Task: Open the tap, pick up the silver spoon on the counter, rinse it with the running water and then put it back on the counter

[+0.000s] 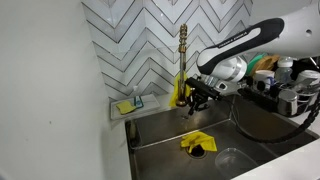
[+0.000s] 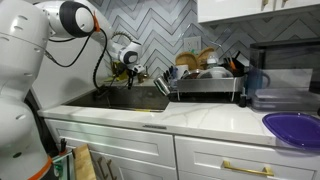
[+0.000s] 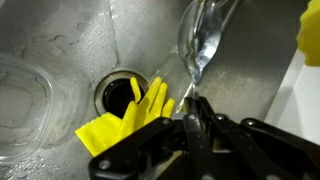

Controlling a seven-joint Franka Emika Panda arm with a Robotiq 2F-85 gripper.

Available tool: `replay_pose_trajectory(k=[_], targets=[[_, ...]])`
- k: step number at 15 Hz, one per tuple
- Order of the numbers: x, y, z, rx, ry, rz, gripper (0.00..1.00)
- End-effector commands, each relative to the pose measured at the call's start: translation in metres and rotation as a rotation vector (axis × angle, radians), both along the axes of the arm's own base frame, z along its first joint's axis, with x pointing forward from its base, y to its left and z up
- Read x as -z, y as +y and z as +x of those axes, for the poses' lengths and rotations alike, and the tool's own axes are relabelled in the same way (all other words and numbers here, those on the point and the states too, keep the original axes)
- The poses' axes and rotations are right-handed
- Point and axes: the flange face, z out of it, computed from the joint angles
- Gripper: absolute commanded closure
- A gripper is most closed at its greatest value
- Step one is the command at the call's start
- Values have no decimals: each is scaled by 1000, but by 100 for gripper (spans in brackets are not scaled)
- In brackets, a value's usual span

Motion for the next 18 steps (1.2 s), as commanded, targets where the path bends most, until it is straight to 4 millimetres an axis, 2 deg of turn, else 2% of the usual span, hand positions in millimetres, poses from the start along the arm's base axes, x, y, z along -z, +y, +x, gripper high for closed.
replay_pose_trajectory(k=[1,9,13,18], targets=[[-10,-13,-13,50,36,-81,98],[-56,-35,-41,289,-12,-382,98],[-80,-49,-52,312,-135,-564,98],[-111,-50,-62,290,-340,-769,98]])
